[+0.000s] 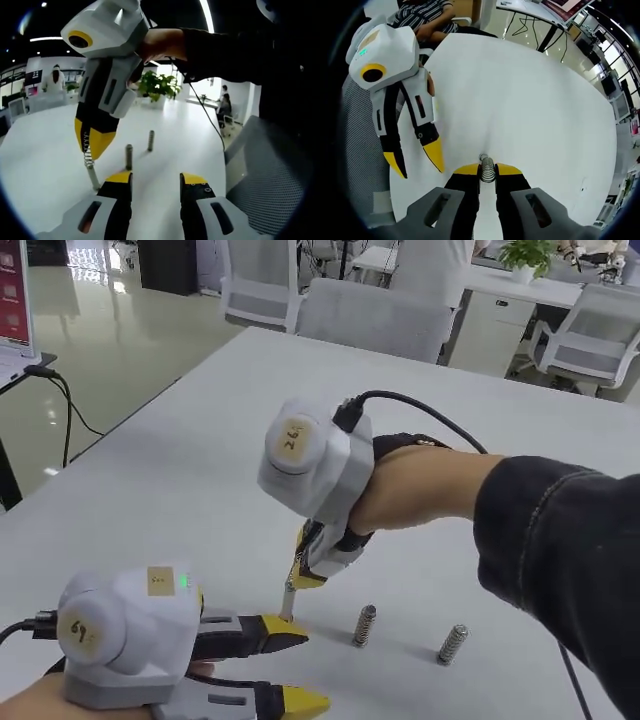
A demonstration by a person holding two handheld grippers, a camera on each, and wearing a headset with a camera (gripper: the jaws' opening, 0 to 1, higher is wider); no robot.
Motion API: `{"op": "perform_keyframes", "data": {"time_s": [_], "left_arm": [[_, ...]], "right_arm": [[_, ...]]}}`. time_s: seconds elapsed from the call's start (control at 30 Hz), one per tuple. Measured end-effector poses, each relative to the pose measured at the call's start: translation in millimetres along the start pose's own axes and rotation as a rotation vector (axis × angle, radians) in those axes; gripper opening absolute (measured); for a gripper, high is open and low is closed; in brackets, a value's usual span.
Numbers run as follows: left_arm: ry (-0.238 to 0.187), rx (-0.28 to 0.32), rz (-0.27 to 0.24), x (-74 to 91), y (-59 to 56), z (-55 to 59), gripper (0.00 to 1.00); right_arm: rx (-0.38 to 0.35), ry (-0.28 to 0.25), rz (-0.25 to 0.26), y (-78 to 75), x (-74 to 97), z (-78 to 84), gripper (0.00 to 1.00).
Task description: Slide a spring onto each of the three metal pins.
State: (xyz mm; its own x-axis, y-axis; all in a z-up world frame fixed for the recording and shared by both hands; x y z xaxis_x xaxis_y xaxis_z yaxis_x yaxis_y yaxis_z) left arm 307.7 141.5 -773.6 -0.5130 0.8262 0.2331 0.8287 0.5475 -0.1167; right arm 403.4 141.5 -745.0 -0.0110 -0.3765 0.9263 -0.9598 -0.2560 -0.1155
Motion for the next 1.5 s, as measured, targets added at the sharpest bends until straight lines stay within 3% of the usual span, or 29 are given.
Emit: {"op": "perform_keyframes", "data": {"time_s": [0.33,1.0,1.5], "left_arm": [[0.004,0.031,-0.027,5.7,0.8,6.2,0.4],[-0.007,0.083,-0.111,12.4,9.4,11.0,0.68],[-0.017,0.081,-0.148,14.0,16.1,9.5,0.78]], "right_arm": [[0.002,0.011,-0.012,0.5,-5.1,0.2,0.08],[0.005,0.035,-0.024,0.6,-14.5,1.2,0.08],[-0.001,0.051,-0.039,0.2,-22.8,4.0,0.08]]}}
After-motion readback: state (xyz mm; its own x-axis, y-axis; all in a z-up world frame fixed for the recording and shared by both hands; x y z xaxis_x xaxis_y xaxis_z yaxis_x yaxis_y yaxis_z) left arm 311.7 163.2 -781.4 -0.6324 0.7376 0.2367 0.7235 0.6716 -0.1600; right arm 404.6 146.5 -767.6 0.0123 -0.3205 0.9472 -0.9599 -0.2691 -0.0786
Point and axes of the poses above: the centre of the closed fingertips' face, and the gripper's own axes: x roughly backward along the fingers, y roughly to its left, z roughly out of its underside, the point moved 5 cm from there along x, roughly backward along the fingers, and after that the axes turned 4 degrees about -y, right-handed, at the moved point
